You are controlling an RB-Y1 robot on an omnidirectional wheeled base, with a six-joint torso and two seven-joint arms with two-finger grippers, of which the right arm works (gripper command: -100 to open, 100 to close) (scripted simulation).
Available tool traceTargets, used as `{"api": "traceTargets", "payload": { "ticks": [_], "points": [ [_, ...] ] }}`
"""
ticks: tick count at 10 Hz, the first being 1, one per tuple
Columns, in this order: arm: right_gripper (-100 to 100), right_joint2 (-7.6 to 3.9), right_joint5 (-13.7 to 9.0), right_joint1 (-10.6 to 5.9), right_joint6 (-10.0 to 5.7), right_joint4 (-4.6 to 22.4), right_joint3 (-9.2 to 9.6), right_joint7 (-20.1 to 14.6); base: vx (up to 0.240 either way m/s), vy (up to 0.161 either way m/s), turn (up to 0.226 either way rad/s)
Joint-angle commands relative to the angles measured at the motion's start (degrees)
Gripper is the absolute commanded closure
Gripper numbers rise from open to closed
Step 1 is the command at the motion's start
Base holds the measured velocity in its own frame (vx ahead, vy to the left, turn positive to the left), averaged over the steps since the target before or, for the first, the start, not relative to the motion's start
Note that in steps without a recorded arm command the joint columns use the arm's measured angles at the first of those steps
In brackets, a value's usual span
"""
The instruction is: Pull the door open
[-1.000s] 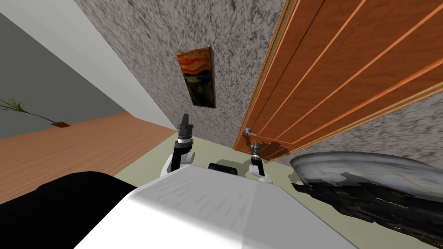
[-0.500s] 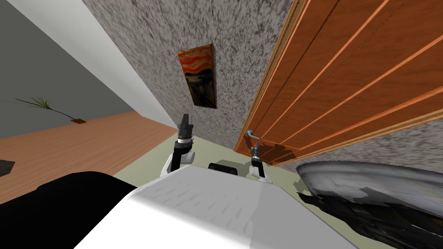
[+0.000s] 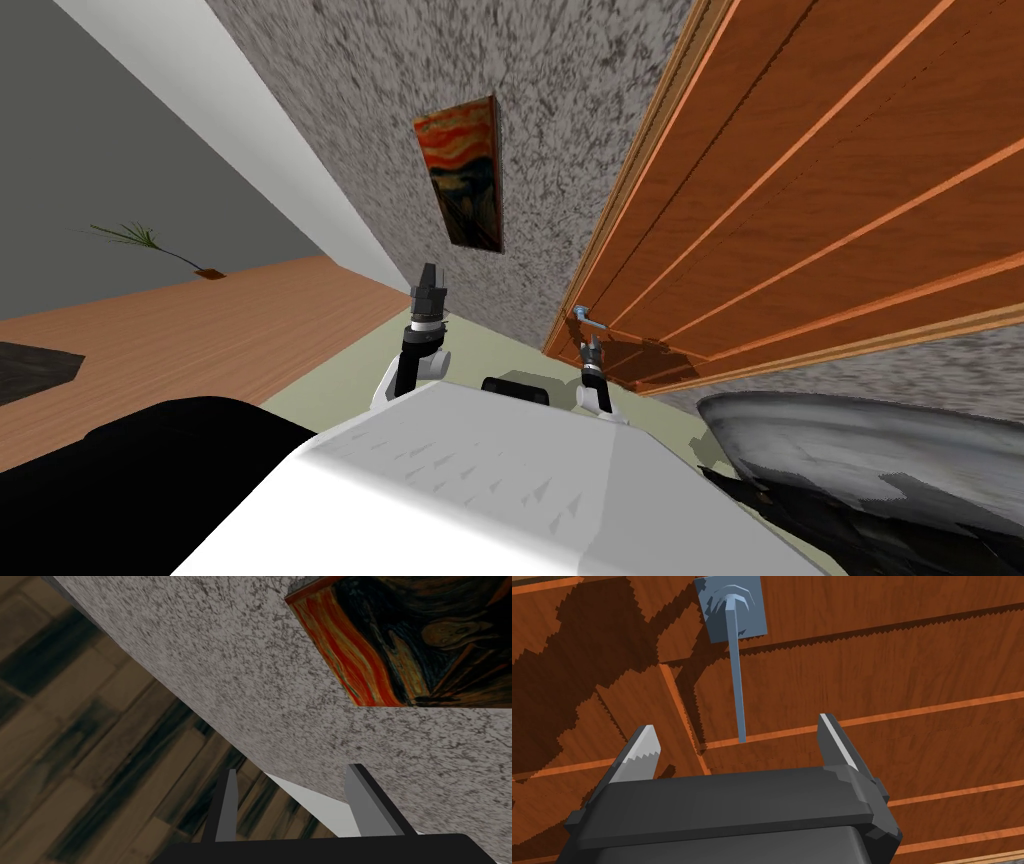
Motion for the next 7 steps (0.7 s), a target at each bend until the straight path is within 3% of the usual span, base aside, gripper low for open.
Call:
{"api": "traceTargets", "payload": {
  "ticks": [1, 3, 5, 6, 7],
  "points": [
    [-100, -0.99, -0.33, 0.54, -0.48, 0.42, -0.38, -0.91, 0.133, 0.030, 0.120],
    [-100, -1.77, -0.58, 0.95, -0.85, 0.74, -0.67, -1.61, 0.172, 0.017, 0.078],
    [-100, -4.04, -1.33, 2.18, -1.93, 1.70, -1.53, -3.69, 0.217, 0.020, 0.187],
    [-100, -4.04, -1.33, 2.18, -1.93, 3.96, -1.53, -3.69, 0.133, -0.021, 0.036],
    [-100, -4.04, -1.33, 2.18, -1.93, 4.52, -1.53, -3.69, 0.041, -0.011, -0.022]
  ]
}}
